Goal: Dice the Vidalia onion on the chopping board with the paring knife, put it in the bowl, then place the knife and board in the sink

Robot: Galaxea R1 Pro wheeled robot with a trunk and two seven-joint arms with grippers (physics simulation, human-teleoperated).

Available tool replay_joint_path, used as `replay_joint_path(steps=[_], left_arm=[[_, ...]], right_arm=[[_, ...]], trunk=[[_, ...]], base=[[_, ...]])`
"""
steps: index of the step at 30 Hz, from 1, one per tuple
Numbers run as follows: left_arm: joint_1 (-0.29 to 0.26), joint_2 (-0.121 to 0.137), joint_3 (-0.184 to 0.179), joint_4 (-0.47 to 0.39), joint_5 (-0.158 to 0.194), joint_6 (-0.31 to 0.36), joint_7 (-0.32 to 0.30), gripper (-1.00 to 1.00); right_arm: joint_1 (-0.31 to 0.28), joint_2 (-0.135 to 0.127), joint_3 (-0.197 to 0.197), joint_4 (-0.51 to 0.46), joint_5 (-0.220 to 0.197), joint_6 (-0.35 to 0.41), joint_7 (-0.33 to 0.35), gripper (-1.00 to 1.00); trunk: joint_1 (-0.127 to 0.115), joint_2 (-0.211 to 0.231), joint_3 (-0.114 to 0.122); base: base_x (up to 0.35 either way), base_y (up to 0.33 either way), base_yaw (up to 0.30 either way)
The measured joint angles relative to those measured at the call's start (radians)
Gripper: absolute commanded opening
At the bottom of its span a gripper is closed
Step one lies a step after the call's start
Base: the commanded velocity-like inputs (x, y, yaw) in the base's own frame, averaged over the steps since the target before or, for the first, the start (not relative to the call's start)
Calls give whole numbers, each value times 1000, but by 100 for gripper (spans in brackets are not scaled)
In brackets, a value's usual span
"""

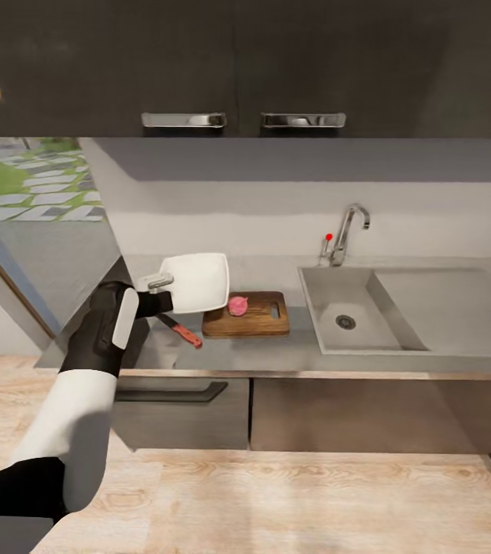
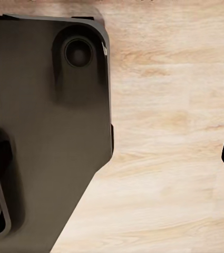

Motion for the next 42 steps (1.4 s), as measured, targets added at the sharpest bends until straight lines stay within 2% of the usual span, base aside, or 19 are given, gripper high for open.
replay_joint_path(steps=[20,35,42], left_arm=[[0,0,0,42,-1,-1,0,-100],[1,0,0,50,-1,-2,0,-100],[4,0,0,49,-2,-3,0,-100]], right_arm=[[0,-1,0,-1,0,0,0,100],[0,0,0,-2,-1,0,0,100],[0,0,0,-3,-1,0,0,100]], trunk=[[0,0,0],[0,0,0],[0,0,0]], base=[[115,211,1],[7,282,0],[0,148,0]])
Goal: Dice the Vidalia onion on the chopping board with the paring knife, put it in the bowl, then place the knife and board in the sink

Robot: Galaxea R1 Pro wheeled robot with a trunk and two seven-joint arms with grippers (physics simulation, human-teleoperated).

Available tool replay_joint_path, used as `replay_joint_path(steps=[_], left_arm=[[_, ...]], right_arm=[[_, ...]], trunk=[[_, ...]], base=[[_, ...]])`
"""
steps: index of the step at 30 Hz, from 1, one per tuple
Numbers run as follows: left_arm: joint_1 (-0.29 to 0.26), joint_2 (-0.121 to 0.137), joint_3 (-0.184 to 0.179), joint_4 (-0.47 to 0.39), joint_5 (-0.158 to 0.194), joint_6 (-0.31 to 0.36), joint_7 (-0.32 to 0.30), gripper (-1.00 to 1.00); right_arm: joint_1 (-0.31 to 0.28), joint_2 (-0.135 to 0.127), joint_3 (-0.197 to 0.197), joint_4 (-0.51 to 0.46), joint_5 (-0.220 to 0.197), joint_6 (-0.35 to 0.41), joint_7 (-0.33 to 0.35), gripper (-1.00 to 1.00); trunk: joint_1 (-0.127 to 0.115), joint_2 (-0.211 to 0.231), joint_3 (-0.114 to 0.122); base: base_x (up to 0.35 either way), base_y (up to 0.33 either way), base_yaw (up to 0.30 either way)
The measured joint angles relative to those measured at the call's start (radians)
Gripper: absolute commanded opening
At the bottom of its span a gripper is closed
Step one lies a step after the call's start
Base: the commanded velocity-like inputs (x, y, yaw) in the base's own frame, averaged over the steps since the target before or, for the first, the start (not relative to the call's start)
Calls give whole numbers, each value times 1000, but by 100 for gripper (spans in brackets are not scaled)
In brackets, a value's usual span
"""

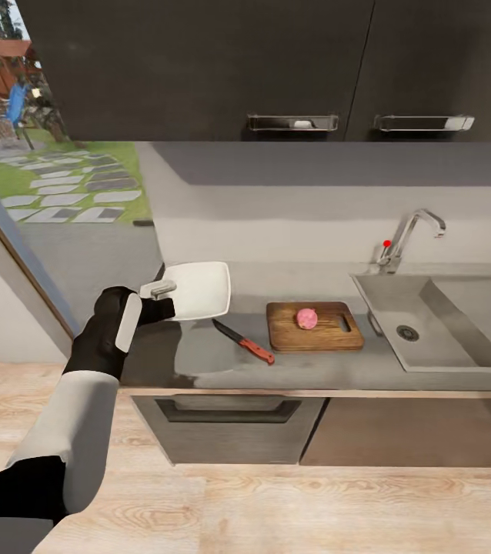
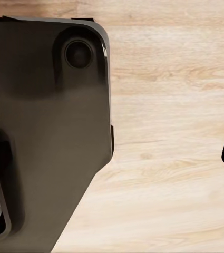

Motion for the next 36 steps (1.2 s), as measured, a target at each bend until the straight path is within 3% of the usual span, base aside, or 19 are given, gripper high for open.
replay_joint_path(steps=[11,20,36], left_arm=[[1,13,0,-1,-23,-3,2,-100],[9,26,-2,0,-23,-3,2,-100],[9,28,-6,3,-22,-3,2,-100]], right_arm=[[0,0,0,0,0,0,0,100],[0,0,0,0,1,0,0,100],[0,0,0,0,0,0,0,100]], trunk=[[0,0,0],[0,0,0],[0,0,0]], base=[[0,7,0],[2,0,0],[77,0,0]])
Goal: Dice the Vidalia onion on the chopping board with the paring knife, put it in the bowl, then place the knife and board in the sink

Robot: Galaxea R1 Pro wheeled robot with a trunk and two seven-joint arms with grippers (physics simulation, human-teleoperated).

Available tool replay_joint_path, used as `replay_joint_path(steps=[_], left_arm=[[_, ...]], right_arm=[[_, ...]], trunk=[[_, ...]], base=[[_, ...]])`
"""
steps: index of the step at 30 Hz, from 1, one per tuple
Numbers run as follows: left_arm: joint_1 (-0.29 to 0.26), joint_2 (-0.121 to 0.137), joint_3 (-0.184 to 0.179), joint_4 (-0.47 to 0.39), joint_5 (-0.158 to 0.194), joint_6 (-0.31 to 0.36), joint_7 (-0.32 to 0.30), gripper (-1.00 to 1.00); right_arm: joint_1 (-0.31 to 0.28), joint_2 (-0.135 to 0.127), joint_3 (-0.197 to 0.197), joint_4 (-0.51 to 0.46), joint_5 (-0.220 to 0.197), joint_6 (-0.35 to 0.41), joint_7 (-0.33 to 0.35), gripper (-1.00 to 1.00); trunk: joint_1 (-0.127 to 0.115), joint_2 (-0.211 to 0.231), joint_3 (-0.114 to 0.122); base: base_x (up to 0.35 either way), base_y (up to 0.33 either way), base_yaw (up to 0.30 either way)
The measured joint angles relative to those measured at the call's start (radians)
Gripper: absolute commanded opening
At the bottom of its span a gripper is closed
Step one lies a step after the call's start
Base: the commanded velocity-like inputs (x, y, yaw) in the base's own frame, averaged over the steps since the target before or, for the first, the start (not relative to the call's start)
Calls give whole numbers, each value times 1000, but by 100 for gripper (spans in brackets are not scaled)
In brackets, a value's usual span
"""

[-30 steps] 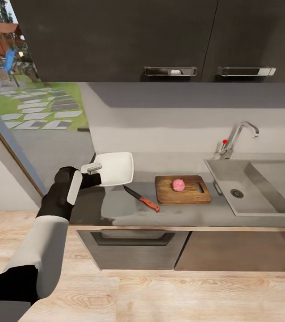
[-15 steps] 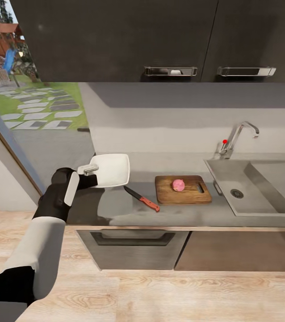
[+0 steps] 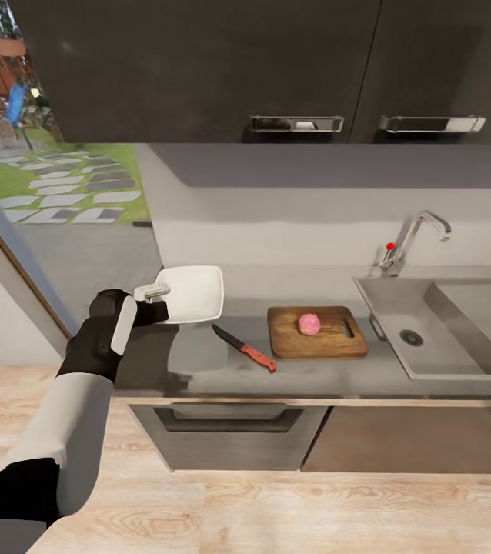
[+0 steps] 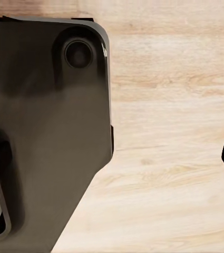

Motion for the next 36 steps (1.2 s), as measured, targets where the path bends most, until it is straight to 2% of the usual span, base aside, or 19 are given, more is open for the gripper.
replay_joint_path(steps=[12,25,29,36], left_arm=[[0,0,0,26,0,0,0,-100],[0,-1,-1,36,-1,0,0,-100],[0,-2,-2,40,1,0,0,-100],[0,-3,-25,55,0,0,0,-100]], right_arm=[[0,0,0,0,0,0,0,100],[0,0,0,0,0,0,0,100],[0,0,0,0,0,0,0,100],[0,0,-1,0,0,0,0,100]], trunk=[[0,0,0],[0,0,0],[0,0,0],[0,0,0]], base=[[66,32,5],[1,1,233],[0,0,62],[0,0,-20]])
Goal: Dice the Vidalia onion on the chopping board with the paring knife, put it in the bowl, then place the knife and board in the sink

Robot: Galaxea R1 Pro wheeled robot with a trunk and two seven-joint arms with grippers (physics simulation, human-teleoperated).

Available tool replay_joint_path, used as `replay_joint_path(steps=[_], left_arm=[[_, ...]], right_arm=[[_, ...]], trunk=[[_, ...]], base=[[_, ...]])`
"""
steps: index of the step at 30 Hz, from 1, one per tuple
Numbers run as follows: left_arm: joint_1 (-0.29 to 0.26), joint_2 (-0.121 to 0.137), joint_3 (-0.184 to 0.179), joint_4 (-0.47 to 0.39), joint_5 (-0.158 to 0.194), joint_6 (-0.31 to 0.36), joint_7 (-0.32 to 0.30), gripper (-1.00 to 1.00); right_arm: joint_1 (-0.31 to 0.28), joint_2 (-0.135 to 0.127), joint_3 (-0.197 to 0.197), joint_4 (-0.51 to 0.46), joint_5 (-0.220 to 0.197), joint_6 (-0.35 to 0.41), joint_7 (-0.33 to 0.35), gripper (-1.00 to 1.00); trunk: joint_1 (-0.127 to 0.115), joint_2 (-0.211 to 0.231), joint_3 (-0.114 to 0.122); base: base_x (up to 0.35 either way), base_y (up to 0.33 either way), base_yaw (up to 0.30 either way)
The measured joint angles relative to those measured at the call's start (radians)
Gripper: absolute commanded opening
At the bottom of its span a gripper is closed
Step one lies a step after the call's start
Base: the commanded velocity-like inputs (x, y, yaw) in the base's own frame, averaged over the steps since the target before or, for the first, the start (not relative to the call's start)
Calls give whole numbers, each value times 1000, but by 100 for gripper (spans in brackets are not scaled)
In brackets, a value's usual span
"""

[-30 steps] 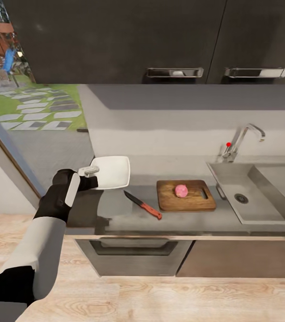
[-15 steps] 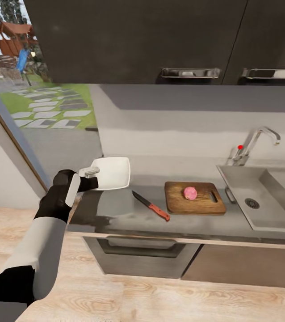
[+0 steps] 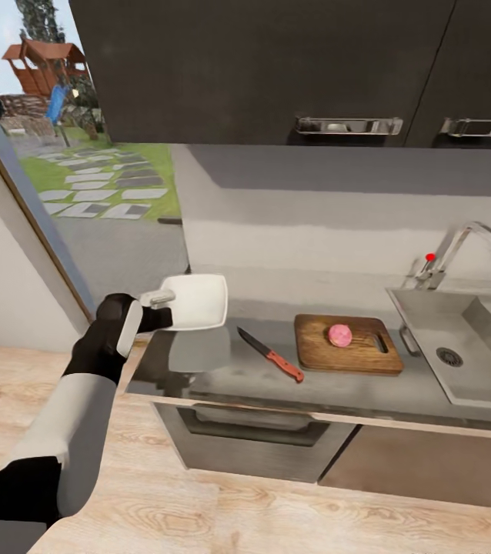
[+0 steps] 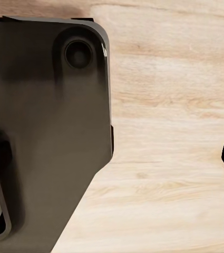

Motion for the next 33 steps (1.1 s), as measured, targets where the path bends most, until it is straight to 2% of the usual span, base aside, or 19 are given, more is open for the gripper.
replay_joint_path(steps=[4,9,33], left_arm=[[0,-1,-15,5,0,0,0,-100],[0,-2,-17,5,2,0,0,-100],[0,3,-17,7,1,2,-2,-100]], right_arm=[[0,0,0,0,0,0,0,100],[0,0,0,0,0,0,0,100],[0,-6,-1,-1,2,2,0,100]], trunk=[[0,0,0],[0,0,3],[0,0,3]], base=[[0,0,-140],[0,0,-113],[0,0,-3]])
